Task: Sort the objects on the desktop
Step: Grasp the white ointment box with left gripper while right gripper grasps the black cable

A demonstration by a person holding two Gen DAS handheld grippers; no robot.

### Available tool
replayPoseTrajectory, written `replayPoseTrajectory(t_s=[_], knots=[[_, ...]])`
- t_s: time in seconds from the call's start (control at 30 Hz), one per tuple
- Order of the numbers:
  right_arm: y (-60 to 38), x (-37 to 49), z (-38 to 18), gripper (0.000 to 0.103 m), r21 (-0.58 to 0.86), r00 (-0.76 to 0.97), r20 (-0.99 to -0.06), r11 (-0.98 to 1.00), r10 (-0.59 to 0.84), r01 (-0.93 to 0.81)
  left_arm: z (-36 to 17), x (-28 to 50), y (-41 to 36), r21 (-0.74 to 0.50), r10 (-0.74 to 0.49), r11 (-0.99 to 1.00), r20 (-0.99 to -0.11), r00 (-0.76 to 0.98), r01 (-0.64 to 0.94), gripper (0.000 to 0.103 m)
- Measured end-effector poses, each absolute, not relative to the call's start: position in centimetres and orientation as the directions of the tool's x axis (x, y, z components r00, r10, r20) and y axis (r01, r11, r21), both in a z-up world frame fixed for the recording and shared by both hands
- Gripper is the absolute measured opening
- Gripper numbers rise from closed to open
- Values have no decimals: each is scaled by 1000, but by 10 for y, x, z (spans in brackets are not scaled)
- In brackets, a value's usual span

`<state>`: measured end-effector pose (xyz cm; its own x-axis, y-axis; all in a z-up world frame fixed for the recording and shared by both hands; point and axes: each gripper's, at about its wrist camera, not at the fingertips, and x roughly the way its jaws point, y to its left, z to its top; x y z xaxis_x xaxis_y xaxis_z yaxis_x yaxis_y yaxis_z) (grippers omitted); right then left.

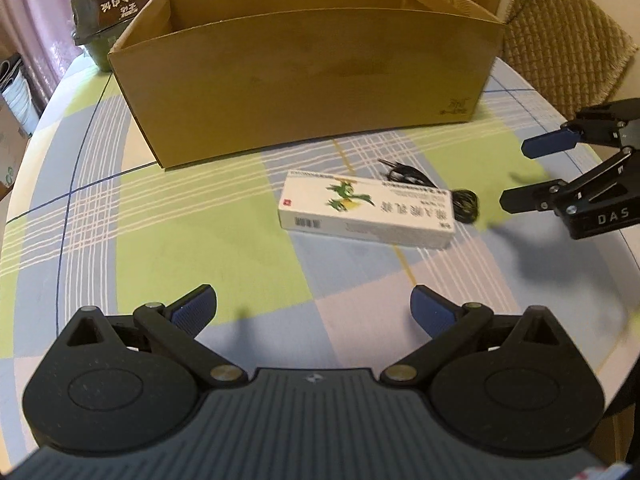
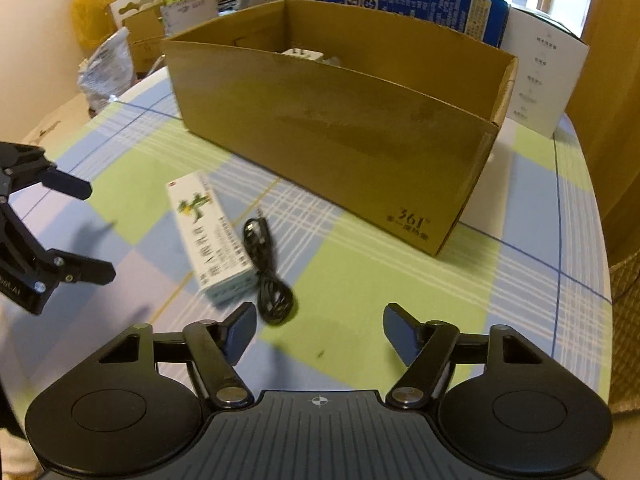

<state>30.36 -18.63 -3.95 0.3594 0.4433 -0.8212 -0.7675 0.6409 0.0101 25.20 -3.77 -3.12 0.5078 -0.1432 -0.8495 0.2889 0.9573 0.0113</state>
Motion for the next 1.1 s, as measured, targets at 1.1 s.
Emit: replayPoseTrajectory(t_s=[1.1], knots=[[-163, 296, -71, 68, 37, 283, -815, 532, 506, -846, -43, 269, -45, -151, -218, 974, -827, 518, 169, 101]])
